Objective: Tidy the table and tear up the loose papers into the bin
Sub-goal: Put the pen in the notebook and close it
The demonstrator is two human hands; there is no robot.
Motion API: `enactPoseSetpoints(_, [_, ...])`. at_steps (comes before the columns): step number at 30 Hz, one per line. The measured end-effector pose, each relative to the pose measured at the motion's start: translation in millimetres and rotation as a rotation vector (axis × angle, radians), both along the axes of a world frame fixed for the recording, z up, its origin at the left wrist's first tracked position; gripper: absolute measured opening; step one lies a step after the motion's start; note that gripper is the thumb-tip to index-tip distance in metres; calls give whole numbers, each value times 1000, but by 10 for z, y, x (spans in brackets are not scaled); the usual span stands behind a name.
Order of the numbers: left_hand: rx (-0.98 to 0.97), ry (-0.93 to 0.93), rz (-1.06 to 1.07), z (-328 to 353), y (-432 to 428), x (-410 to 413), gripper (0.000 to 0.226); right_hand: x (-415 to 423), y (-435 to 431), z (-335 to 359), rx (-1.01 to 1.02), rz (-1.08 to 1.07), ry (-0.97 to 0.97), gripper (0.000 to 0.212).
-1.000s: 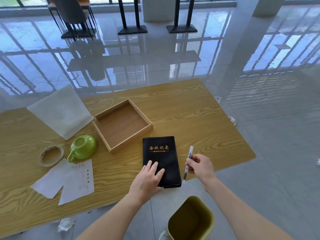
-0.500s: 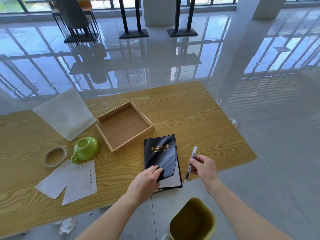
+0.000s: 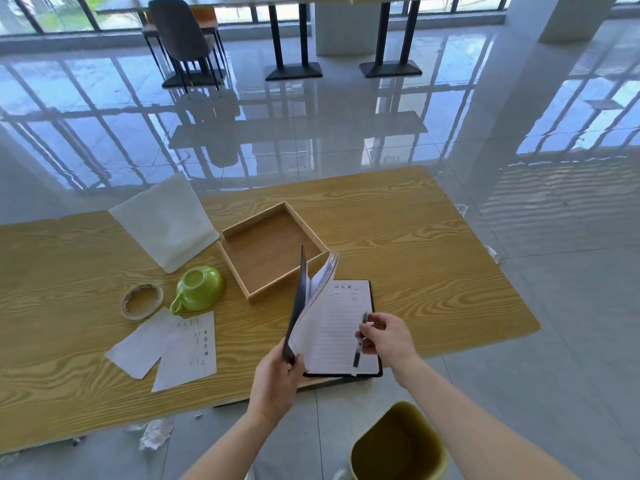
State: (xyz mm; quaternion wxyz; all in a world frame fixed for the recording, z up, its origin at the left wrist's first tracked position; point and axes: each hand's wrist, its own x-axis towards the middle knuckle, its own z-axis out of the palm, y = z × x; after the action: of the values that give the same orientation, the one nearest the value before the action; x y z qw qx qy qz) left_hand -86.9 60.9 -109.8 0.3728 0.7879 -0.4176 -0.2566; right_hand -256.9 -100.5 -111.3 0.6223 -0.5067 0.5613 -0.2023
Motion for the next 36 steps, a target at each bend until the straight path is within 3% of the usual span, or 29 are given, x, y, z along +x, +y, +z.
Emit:
enactPoseSetpoints(6, [34, 142, 171, -11, 38, 48, 4, 349, -52, -41, 19, 71, 53, 14])
enactPoseSetpoints(10, [45, 170, 194, 6, 37, 51, 6, 583, -90, -50, 77, 79, 85, 15])
enactPoseSetpoints(16, [68, 123, 221, 17, 36, 42, 8, 776, -80, -107, 137, 89, 100, 35])
enactPoseSetpoints(22, [65, 110, 189, 36, 20, 48, 5, 728, -67, -106, 194, 75, -5, 33])
enactPoseSetpoints(26, [34, 46, 151, 54, 18, 2, 14, 552, -56, -58, 181, -10, -55, 28])
enactPoseSetpoints(30, [-36, -146, 31, 106, -8, -133, 53, 244, -68, -17, 178, -163, -164, 23])
enactPoseSetpoints(33, [-28, -342, -99, 133, -60, -239, 63, 156, -36, 124, 236, -151, -276, 37])
enactPoseSetpoints(36, [64, -458, -194, 163, -128, -322, 69, 203, -36, 280, 204, 3, -338, 54])
